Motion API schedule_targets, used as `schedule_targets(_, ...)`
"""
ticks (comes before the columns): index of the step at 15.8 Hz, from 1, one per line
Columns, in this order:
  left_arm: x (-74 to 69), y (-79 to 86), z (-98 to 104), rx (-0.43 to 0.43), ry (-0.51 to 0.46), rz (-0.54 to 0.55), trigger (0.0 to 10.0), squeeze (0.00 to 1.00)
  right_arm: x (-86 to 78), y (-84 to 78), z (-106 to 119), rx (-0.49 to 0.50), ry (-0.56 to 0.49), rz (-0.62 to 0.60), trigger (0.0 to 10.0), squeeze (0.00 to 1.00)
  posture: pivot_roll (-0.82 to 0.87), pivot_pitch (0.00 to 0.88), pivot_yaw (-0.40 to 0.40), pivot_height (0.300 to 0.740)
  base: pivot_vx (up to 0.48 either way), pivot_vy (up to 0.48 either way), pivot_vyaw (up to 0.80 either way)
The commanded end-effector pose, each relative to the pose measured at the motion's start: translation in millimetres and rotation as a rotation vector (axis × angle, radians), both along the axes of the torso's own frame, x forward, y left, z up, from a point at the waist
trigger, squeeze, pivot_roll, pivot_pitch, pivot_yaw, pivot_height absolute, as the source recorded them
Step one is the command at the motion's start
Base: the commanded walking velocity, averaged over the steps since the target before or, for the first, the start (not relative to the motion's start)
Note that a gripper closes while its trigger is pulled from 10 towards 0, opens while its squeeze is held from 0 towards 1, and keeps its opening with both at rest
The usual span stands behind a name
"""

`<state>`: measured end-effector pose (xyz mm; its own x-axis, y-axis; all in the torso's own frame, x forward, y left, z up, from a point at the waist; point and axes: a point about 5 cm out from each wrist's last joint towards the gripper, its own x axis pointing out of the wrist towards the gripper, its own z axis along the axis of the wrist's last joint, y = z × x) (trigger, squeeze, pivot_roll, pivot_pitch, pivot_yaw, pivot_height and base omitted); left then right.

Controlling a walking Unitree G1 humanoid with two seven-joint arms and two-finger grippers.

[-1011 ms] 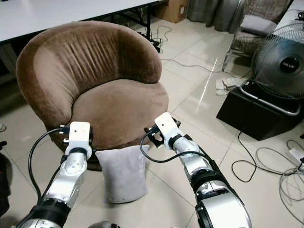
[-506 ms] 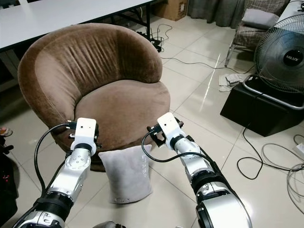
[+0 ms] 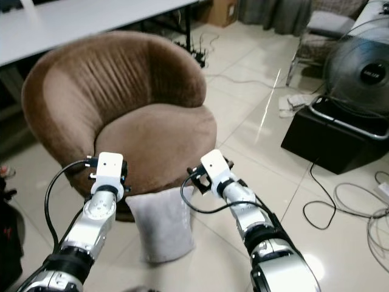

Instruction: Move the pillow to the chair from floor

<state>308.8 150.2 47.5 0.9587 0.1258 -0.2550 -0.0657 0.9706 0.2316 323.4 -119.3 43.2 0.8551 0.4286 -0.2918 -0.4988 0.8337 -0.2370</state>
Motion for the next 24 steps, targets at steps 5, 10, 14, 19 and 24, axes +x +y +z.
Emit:
schedule_targets(5, 0.3, -1.4, 1.6, -0.020, -0.013, -0.018, 10.0, 0.00, -4.2, 0.5, -1.2, 0.004, -0.013, 0.021, 10.0, 0.00, -0.10, 0.000, 0.053, 0.735, 0.188, 0.000, 0.00)
schedule_targets(10, -1.7, -1.3, 0.2, -0.029, -0.002, 0.001, 10.0, 0.00, -6.7, -0.1, -3.2, 0.003, -0.009, 0.026, 10.0, 0.00, -0.10, 0.000, 0.054, 0.735, 0.060, 0.060, 0.00)
schedule_targets(14, -1.9, -1.1, -0.4, -0.043, 0.002, 0.008, 10.0, 0.00, -8.3, -0.2, -4.6, -0.001, -0.003, 0.035, 10.0, 0.00, -0.10, 0.000, 0.054, 0.735, 0.337, 0.342, 0.00)
schedule_targets(19, -1.8, -1.5, -1.0, -0.010, 0.015, -0.004, 10.0, 0.00, -9.1, -0.1, -4.4, 0.000, -0.005, 0.042, 10.0, 0.00, -0.11, 0.000, 0.053, 0.735, 0.319, 0.356, 0.00)
schedule_targets(24, -0.9, -3.4, 1.0, 0.033, 0.005, -0.045, 10.0, 0.00, -11.9, 1.6, -6.5, 0.003, 0.000, 0.050, 10.0, 0.00, -0.11, 0.000, 0.060, 0.735, 0.146, 0.054, 0.00)
